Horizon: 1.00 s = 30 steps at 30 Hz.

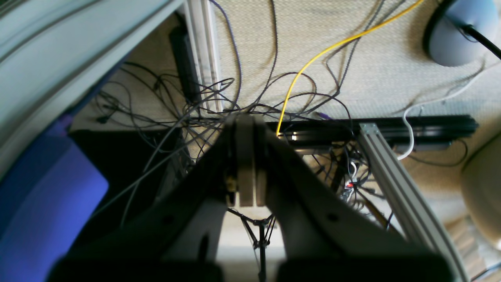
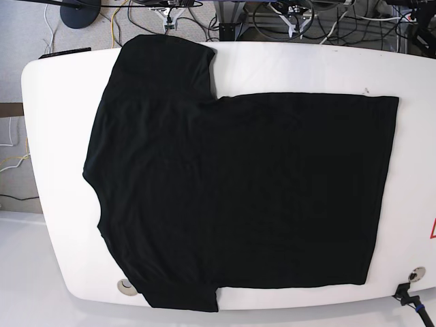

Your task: Fold the T-shirt properly

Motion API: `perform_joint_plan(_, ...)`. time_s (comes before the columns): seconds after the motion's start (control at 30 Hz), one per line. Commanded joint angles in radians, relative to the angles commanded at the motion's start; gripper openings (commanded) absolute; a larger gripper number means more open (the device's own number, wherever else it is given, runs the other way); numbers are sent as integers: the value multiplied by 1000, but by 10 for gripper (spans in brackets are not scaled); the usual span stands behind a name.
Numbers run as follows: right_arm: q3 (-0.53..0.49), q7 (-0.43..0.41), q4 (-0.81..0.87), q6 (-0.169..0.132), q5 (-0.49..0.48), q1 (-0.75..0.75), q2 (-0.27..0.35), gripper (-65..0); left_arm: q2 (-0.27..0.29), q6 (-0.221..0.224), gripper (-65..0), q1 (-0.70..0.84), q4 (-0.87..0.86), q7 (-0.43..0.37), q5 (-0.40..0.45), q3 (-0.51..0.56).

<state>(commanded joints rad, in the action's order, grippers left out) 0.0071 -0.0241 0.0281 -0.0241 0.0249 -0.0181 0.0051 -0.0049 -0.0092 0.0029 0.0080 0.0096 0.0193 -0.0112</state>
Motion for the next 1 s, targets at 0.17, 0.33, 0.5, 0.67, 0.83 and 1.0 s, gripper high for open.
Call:
perform_joint_plan(0.17, 3, 0, 4, -3, 3, -9, 2, -650, -4, 4, -650, 7, 3, 1, 14, 3)
perform_joint_plan(0.33, 6, -15, 13, -7, 3, -45, 3, -650, -11, -5, -650, 52, 48, 4, 20, 5)
perform_joint_plan(0.5, 6, -56, 56, -11, 3, -126, 24, -650, -23, -2, -650, 146, 161, 19, 16, 5)
perform_joint_plan(0.67, 6, -78, 187, -14, 5, -262, 59, -650, -58, -8, -650, 269, 312, 15, 12, 12)
perform_joint_plan(0.83, 5, -82, 339, -22, -1, -414, 79, -650, -103, -13, -650, 385, 418, -10, 5, 14)
perform_joint_plan(1.0, 12, -79, 508, -49, -12, -519, 82, -650, -128, -21, -650, 516, 585, -26, -15, 22)
